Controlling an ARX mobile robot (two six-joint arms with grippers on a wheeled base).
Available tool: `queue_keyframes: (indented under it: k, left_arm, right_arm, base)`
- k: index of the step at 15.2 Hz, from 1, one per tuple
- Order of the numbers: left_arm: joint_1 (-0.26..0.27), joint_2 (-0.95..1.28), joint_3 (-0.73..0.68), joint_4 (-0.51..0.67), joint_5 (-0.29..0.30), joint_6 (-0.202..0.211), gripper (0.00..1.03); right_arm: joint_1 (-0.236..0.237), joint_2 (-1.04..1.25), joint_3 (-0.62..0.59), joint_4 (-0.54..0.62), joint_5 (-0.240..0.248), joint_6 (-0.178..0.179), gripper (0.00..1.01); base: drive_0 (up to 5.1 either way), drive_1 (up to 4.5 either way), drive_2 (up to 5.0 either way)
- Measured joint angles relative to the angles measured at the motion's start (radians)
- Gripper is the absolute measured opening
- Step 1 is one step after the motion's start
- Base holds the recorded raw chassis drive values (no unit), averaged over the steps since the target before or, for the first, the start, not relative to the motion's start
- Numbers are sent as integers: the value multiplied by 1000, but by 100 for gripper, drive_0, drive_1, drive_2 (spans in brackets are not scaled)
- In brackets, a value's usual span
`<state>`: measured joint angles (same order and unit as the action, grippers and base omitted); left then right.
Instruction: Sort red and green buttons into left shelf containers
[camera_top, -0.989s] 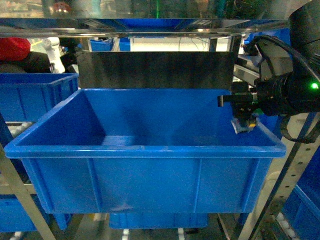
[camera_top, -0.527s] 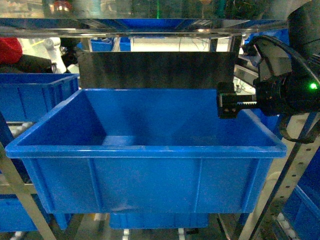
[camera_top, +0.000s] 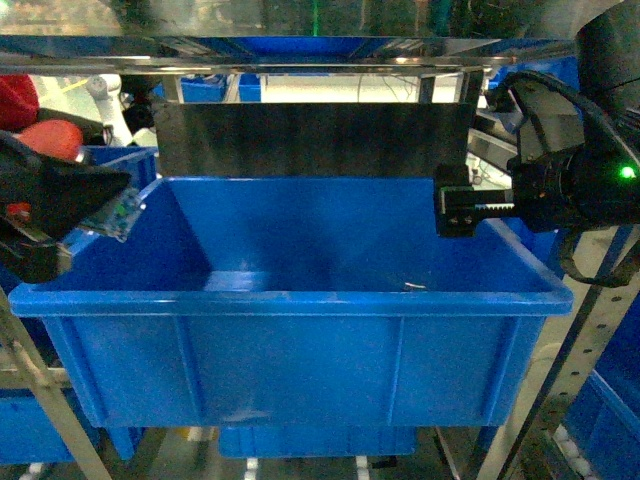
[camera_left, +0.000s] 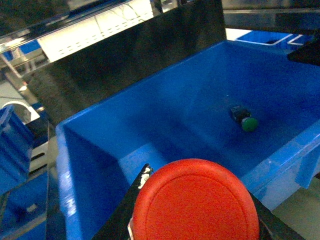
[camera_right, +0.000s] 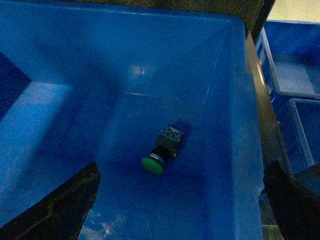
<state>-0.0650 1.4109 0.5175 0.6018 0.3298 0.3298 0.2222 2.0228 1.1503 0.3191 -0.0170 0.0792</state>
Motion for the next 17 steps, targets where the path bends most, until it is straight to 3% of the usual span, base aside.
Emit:
queue_keyframes:
  k: [2, 7, 14, 17]
  left_arm:
    - [-26, 98, 52, 59, -3, 35, 30]
    - [-11, 342, 195, 131, -33, 116, 30]
    - [-2, 487, 340, 100, -78, 130, 30]
    - [-2, 488, 350, 102, -74, 130, 63]
  right_arm:
    - [0, 0, 0, 0, 0, 0, 98]
    - [0, 0, 0, 0, 0, 0, 98]
    - [0, 0, 0, 0, -1, 0, 98]
    - [0, 0, 0, 0, -1, 0, 98]
  base:
    - [0, 0, 0]
    - [0, 0, 0]
    - [0, 0, 0]
    - [0, 0, 0]
